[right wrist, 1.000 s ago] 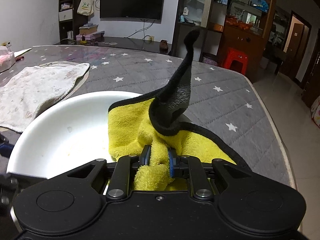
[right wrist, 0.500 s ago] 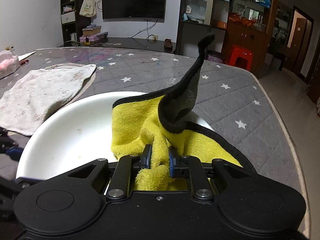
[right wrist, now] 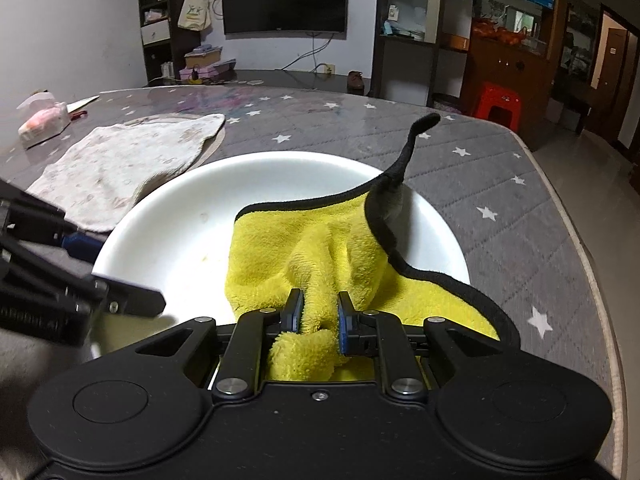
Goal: Clean bowl
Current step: 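Keep scrubbing the bowl interior with the yellow cloth, right gripper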
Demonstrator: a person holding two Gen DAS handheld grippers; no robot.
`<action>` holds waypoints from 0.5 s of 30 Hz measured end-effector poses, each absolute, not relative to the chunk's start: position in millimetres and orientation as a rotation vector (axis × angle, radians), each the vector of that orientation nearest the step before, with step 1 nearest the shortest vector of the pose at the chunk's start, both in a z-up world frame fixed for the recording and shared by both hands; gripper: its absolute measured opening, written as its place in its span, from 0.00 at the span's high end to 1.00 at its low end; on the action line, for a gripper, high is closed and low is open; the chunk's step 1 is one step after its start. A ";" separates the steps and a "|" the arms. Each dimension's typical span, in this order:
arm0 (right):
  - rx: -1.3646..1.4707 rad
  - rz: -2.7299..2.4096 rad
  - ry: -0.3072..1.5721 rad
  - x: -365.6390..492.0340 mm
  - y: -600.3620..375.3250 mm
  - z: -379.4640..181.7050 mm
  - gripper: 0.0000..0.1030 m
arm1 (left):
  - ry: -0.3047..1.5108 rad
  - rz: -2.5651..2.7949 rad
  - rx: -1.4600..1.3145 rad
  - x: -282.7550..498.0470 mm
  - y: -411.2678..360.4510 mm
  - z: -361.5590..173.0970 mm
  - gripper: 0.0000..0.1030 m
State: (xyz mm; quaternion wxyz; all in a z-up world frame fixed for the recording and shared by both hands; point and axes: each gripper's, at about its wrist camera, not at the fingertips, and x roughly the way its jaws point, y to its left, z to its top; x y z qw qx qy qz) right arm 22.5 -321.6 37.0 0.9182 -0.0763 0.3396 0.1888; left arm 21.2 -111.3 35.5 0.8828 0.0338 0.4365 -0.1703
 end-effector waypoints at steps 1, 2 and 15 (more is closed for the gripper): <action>-0.156 0.396 0.703 20.3 -321.4 37.5 0.82 | 0.909 -0.355 0.065 21.6 -109.8 35.9 0.53; -0.157 0.404 0.707 18.5 -321.2 38.1 0.82 | 0.909 -0.356 0.063 21.8 -108.9 36.1 0.53; -0.151 0.465 0.709 29.3 -305.6 39.3 0.82 | 0.919 -0.375 0.046 22.3 -112.0 30.8 0.52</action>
